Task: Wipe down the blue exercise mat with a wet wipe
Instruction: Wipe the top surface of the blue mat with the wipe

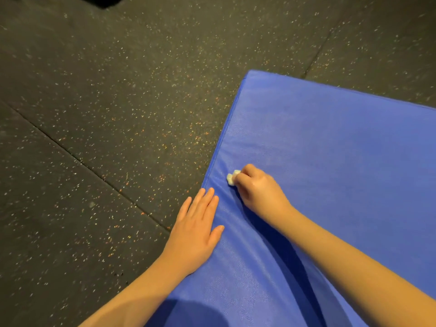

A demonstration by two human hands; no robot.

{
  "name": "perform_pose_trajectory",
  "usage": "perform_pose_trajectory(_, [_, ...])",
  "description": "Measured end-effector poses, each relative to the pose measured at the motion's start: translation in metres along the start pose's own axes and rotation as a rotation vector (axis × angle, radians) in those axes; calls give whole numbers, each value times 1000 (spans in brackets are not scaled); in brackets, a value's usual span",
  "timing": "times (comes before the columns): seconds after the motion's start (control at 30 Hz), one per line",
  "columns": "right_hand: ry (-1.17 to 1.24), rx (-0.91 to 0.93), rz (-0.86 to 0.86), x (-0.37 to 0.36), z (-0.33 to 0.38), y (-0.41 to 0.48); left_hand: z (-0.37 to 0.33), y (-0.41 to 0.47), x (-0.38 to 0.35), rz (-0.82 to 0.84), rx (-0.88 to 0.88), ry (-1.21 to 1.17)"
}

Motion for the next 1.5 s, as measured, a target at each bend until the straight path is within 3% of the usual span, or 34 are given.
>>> perform_pose_trajectory(0.07, [-66,-27,12,10,-24,19,4,13,6,-17,-6,-19])
perform_pose_trajectory(0.2, [-132,-373,-169,37,-84,51,9,42,-1,36,55,26])
perform_pose_trajectory(0.23, [-95,-350,-146,32,-74,54,8,44,-6,50,64,35])
perform_pose_trajectory(0.33, [21,6,36,-1,-13,51,8,41,-14,53,73,37])
perform_pose_trajectory(0.4, [-4,138,134,-7,-5,57,9,40,-15,36,72,46])
perform_pose_trajectory(0.47, [-80,84,88,4,-33,81,9,41,-14,25,65,54])
perform_pose_trajectory(0.57, [-160,-253,-61,29,-93,101,8,40,-14,26,67,45])
perform_pose_trajectory(0.63, [-100,-196,-12,19,-74,96,8,40,-12,25,66,42])
perform_pose_trajectory(0.7, [8,55,122,-3,-29,80,7,41,-11,35,65,40])
perform_pose_trajectory(0.77, [-24,158,239,-9,-22,78,8,42,-13,52,74,54])
perform_pose_trajectory(0.87, [-192,-19,146,14,-68,107,7,42,-15,89,54,59])
perform_pose_trajectory(0.93, [-167,-190,52,26,-84,106,8,43,-14,129,46,40])
perform_pose_trajectory(1.1, [-95,-108,222,8,-50,79,16,88,15,163,155,-275])
perform_pose_trajectory(1.27, [-119,-409,-11,39,-92,62,29,150,11,147,442,-570])
perform_pose_trajectory(1.4, [5,-197,-11,35,-43,46,44,166,17,175,564,-670])
perform_pose_trajectory(1.5, [-16,-239,-111,60,-65,58,38,175,30,199,529,-812])
Point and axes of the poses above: each hand's wrist, its own y-axis towards the middle knuckle, its own x-axis out of the back of the hand, z = x × y, the point moved 10 cm from there along y, towards the middle knuckle, and after that the axes turned 6 degrees about x, right-handed, at the moved point
